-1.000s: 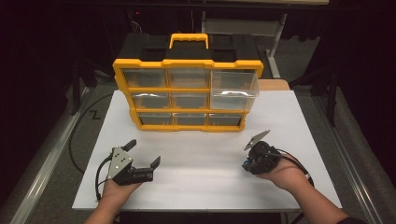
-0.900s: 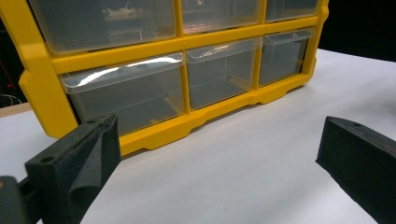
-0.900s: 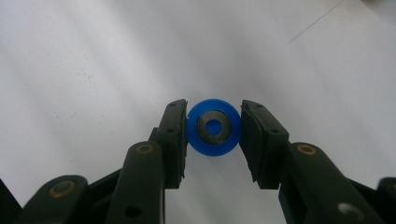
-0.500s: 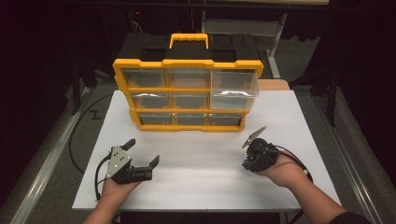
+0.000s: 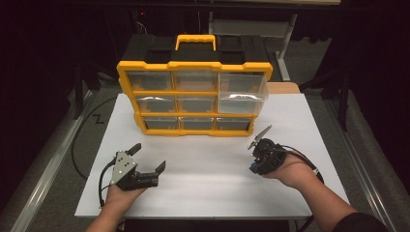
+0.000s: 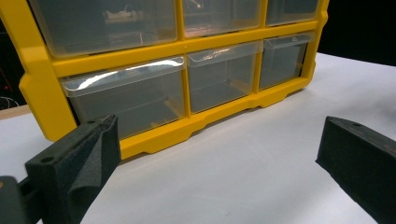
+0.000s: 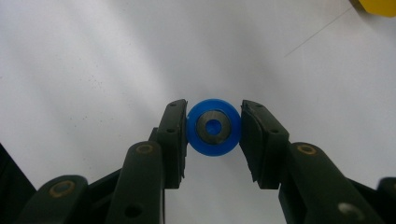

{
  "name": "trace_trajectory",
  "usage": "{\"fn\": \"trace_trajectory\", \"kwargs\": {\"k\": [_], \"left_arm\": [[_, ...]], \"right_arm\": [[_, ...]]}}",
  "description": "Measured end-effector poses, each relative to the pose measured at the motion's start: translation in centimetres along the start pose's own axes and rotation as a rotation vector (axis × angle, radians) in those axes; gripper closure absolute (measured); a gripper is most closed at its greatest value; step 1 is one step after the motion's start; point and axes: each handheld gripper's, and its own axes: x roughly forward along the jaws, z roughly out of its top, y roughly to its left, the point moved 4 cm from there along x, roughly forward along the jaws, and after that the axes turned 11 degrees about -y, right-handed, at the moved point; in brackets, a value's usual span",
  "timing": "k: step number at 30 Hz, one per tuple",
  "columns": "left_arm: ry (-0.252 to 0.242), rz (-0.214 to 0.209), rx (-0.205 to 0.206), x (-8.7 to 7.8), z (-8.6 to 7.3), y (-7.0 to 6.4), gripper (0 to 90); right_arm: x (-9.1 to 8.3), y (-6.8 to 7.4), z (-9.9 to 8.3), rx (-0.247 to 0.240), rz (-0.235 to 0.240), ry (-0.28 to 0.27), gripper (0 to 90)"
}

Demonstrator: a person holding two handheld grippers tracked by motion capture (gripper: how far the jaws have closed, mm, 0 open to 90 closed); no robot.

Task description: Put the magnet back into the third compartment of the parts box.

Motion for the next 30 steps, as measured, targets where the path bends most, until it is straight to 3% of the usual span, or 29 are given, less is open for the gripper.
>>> {"fn": "trace_trajectory", "kwargs": {"k": [7,17,30], "left_arm": [[0.002,-0.01,0.005,-0.1,0.0,-0.3,0.3],[0.001,-0.001,0.005,-0.1,0.0,-0.2,0.3],[0.007,-0.002,0.011,0.0,-0.1,-0.4,0.3]], "right_arm": [[-0.5,0.5,0.6,-0.022,0.031,0.022,64.8],[-1.9,0.0,1.0,-0.04,0.005,0.05,64.8],[-3.4,-0.5,1.4,-0.055,0.025,0.074,64.8]]}}
